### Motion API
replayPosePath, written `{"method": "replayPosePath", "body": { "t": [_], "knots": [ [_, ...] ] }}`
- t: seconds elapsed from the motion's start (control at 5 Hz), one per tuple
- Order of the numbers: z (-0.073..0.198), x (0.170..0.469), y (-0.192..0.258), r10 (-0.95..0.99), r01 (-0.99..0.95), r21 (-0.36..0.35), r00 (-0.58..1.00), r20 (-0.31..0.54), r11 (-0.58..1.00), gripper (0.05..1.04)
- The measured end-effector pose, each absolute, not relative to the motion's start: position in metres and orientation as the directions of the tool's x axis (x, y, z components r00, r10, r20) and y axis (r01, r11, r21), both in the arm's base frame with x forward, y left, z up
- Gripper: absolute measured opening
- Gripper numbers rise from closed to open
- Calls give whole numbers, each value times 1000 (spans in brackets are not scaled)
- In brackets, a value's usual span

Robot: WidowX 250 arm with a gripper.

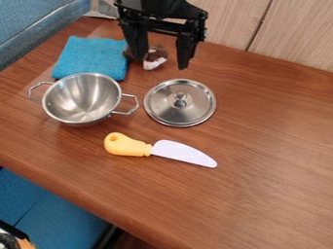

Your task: Put the lid on top of the silver pot

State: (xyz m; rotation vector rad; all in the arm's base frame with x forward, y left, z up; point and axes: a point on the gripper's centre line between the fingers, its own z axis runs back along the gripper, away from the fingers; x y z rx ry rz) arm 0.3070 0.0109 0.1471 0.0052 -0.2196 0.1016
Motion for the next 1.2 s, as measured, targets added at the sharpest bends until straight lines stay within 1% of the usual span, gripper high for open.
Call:
{"method": "replayPosePath", "body": {
  "t": [0.2,0.4,0.6,0.8,1.0,1.2],
  "knots": [
    [138,306,11,101,-102,-5,977,188,995,1001],
    [119,314,10,90,-90,-1,987,133,996,1001],
    [108,325,5,67,-67,1,992,106,998,1001],
    [86,334,-2,35,-35,3,997,74,999,1001],
    [84,337,-1,30,-32,16,995,91,999,1001],
    [70,333,-3,7,-11,71,998,59,997,966]
  ]
}}
